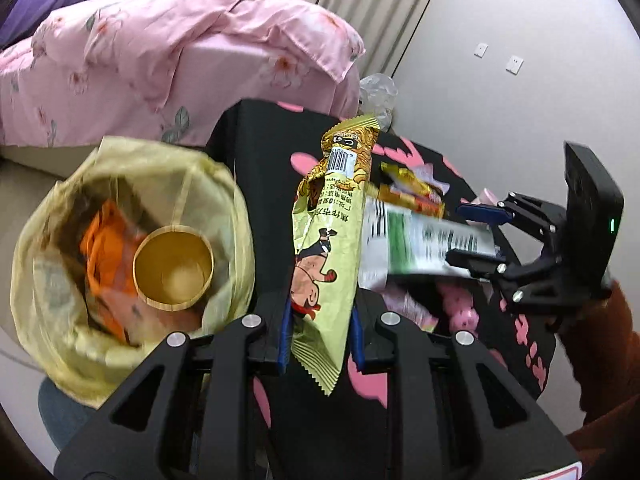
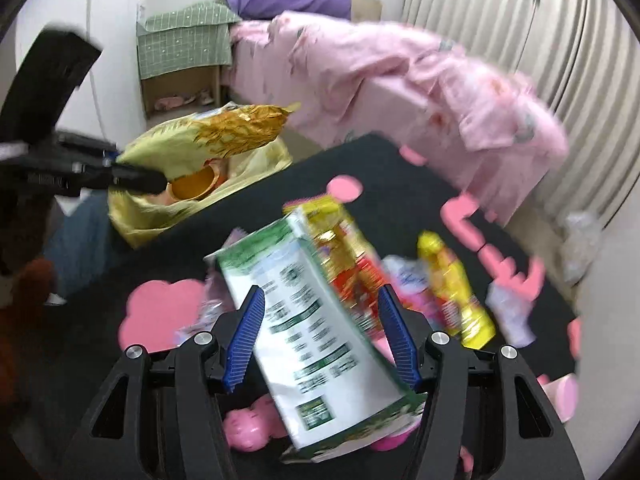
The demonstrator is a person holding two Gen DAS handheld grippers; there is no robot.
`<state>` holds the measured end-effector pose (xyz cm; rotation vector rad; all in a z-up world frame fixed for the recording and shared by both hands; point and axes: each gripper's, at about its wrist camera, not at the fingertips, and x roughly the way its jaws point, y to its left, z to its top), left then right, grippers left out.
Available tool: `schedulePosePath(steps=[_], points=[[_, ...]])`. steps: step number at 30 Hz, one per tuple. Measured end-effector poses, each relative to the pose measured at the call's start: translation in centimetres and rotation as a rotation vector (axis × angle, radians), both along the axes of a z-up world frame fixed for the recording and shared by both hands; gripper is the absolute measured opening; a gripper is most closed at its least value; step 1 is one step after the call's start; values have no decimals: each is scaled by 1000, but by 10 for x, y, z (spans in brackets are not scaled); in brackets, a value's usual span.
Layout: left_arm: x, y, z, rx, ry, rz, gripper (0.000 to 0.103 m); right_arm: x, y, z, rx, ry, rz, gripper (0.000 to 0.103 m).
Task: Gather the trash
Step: 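Lift the yellow wrapper with the left tool while the right tool lifts the milk carton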
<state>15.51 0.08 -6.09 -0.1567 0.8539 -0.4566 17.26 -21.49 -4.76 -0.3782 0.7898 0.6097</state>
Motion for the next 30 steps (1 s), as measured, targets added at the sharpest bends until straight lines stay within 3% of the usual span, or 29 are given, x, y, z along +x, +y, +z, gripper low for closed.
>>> schedulePosePath(steps=[2, 5, 8, 13, 18, 19, 22, 26, 30], points=[[-4, -1, -5, 3, 8, -3, 22, -8, -4, -1, -7, 7, -2, 56], [-6, -3, -9, -21, 19, -9, 22, -30, -10, -4, -83, -52, -39, 55], [-7, -12, -11, -29, 26, -37, 22, -49, -35, -3, -88, -61, -133, 42], [-12, -41, -23, -11, 58, -110, 22, -68, -81, -8, 24, 39, -253, 41], [-17, -64, -33, 6, 82, -148, 22, -89, -99, -19, 62, 84, -311, 40], [-17, -67, -33, 6, 82, -154, 22, -91, -102, -19, 88, 82, -323, 41], [-18, -72, -31, 6, 80, -182, 26, -89, -106, -17, 168, 102, -336, 58], [-24, -72, -22, -5, 47, -209, 34, -81, -102, -18, 125, 111, -391, 58], [-26, -66, -15, -41, 28, -218, 40, -80, -113, -17, 246, 153, -481, 58]])
